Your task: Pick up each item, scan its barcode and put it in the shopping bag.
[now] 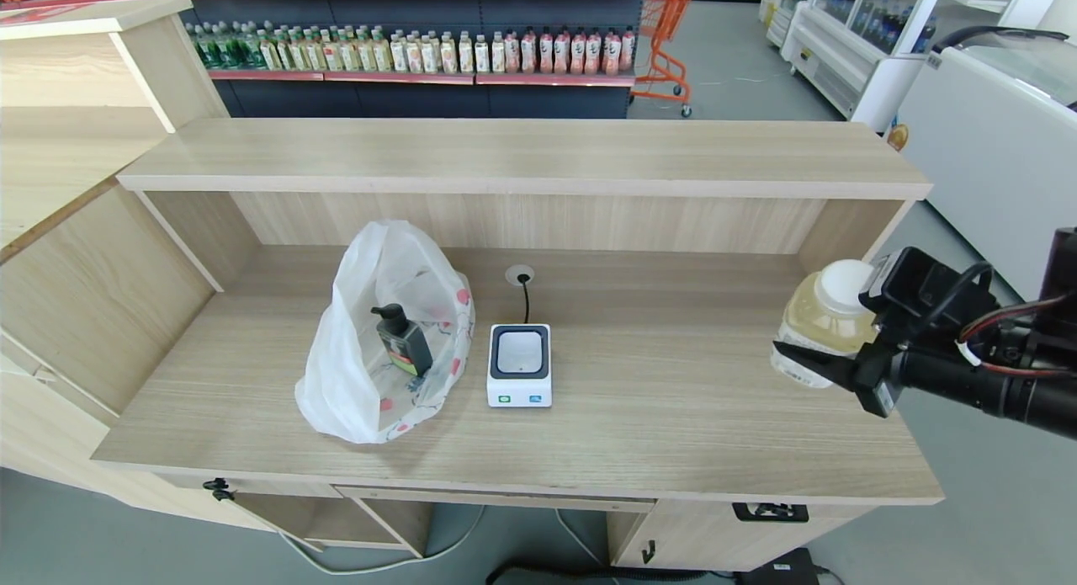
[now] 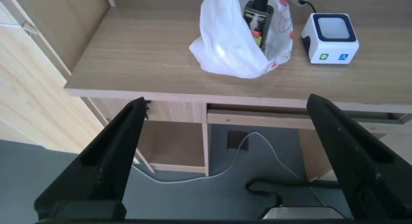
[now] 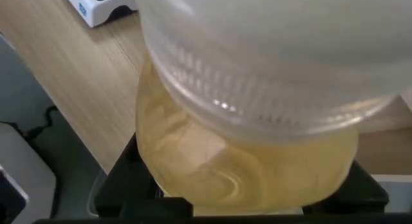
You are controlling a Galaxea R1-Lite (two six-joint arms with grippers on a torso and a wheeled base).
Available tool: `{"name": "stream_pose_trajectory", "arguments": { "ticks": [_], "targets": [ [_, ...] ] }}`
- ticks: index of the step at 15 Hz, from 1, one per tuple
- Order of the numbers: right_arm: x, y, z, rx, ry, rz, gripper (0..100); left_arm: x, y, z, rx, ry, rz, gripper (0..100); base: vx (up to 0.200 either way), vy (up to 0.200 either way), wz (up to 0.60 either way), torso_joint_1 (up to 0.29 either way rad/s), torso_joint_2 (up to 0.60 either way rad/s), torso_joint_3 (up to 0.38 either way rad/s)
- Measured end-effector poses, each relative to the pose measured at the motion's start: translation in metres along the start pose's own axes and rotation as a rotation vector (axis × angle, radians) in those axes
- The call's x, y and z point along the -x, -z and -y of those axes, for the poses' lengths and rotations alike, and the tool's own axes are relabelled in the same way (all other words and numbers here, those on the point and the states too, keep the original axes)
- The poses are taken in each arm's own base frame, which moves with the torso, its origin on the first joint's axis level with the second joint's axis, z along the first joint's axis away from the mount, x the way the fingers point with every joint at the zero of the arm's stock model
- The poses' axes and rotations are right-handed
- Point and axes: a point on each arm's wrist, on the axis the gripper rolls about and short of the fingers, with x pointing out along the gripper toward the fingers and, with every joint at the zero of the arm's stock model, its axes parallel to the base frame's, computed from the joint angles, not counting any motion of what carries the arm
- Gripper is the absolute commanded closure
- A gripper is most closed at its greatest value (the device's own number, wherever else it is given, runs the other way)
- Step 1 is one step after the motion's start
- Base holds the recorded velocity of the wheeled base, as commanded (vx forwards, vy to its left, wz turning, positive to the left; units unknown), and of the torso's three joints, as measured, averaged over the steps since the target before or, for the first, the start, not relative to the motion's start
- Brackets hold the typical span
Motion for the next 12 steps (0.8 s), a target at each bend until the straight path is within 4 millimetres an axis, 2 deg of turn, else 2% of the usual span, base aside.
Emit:
{"name": "stream_pose_trajectory", "arguments": {
  "ticks": [3, 10, 12],
  "targets": [
    [-0.012, 0.003, 0.006, 0.061, 0.092, 0.017, 100, 0.000, 0.000, 0.000, 0.000, 0.000, 0.000, 0, 0.000, 0.000, 0.00, 0.000, 0.00, 0.000],
    [-0.020, 0.013, 0.002, 0.047, 0.064, -0.010, 100, 0.000, 0.000, 0.000, -0.003, 0.001, 0.000, 0, 0.000, 0.000, 0.00, 0.000, 0.00, 0.000],
    [-0.020, 0.013, 0.001, 0.044, 0.062, -0.010, 100, 0.000, 0.000, 0.000, 0.000, 0.001, 0.000, 0, 0.000, 0.200, 0.00, 0.002, 0.00, 0.002]
  ]
}}
